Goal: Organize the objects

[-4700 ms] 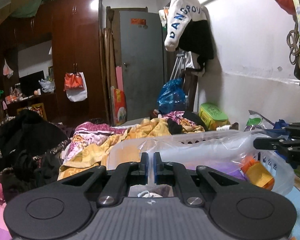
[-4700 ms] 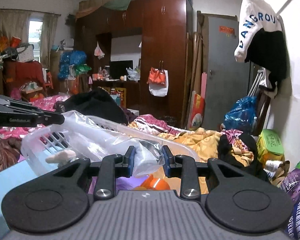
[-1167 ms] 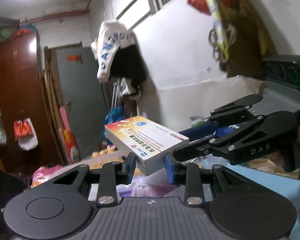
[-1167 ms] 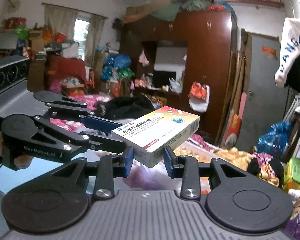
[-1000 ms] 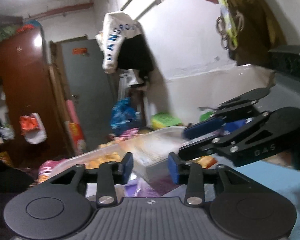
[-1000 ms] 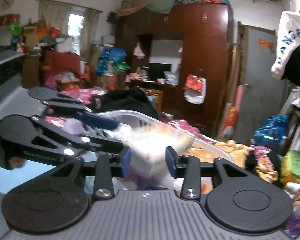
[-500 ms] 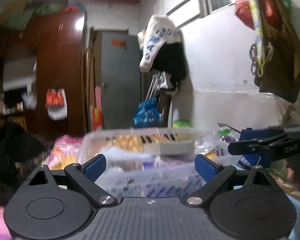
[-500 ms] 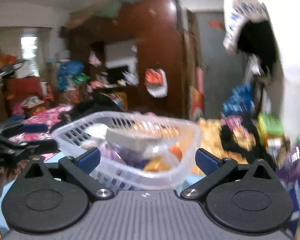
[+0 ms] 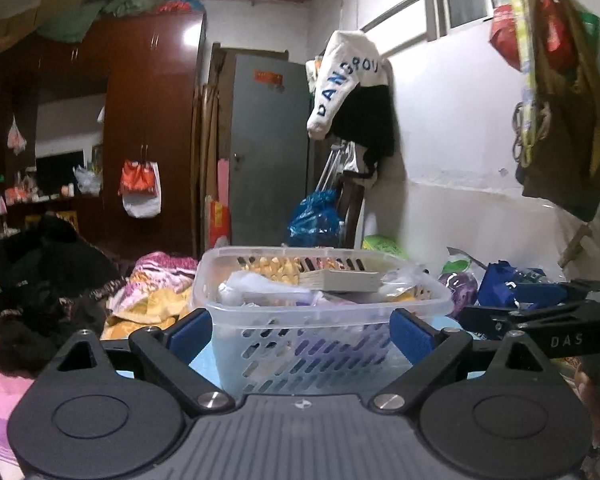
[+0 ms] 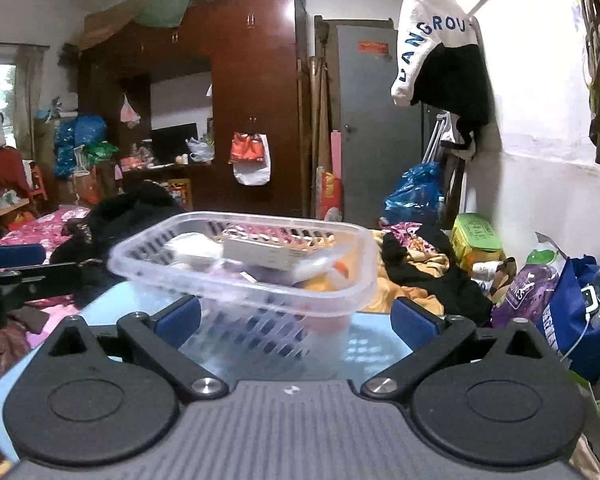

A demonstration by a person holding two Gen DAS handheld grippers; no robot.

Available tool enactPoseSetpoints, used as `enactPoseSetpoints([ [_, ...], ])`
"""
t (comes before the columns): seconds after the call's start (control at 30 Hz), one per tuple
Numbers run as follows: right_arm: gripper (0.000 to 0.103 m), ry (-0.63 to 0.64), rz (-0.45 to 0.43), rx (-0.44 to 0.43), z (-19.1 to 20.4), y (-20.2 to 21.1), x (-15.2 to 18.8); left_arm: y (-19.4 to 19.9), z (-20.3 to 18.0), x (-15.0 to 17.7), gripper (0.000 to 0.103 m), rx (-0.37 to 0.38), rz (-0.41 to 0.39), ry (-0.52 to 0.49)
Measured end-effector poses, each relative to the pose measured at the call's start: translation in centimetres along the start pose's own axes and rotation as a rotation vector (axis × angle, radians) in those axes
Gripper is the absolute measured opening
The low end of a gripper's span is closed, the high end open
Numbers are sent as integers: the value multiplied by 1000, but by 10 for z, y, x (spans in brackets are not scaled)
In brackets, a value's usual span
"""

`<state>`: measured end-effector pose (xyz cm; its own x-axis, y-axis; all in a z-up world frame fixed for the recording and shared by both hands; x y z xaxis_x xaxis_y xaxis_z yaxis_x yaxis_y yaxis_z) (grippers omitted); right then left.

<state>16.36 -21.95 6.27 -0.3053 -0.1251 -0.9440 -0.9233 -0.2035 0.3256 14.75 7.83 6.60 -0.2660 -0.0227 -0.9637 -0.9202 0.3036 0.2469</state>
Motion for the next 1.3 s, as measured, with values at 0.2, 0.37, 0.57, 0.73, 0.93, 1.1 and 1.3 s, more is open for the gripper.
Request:
enactPoseSetpoints([
  [0.2, 103, -36, -13, -21, 8, 16, 1, 17, -20, 4, 99, -47, -3, -32],
  [0.37, 103, -23, -11, -3, 10, 10, 5, 4, -16, 10, 99, -35, 39, 22],
  [0.57, 103, -57, 21, -20, 4, 0, 7, -6, -17, 11, 99, -76, 67, 18],
  [0.73, 103, -59, 30, -20, 2, -4, 11, -5, -19, 13, 99, -97, 67, 18],
  [0.93, 103, -60, 24, -33, 3, -2, 13, -5, -22, 16, 99, -125, 74, 4],
  [1.1, 103, -61, 21, -35, 3, -1, 13, -4, -28, 16, 99, -122, 71, -5],
  [1.3, 103, -72, 26, -31, -1, -2, 12, -6, -29, 16, 99, -122, 71, -1],
])
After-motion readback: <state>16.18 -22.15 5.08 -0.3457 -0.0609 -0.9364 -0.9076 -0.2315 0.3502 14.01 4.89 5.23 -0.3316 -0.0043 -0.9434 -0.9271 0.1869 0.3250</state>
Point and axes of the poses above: each gripper's, at about its wrist camera, not at the fingertips, and y roughly against the way its jaws point, z to its left, x to its underside, the point moved 6 cm from there along -y, roughly the way its jaws point, and after that the axes turned 15 degrees about x, right-handed, at the moved point
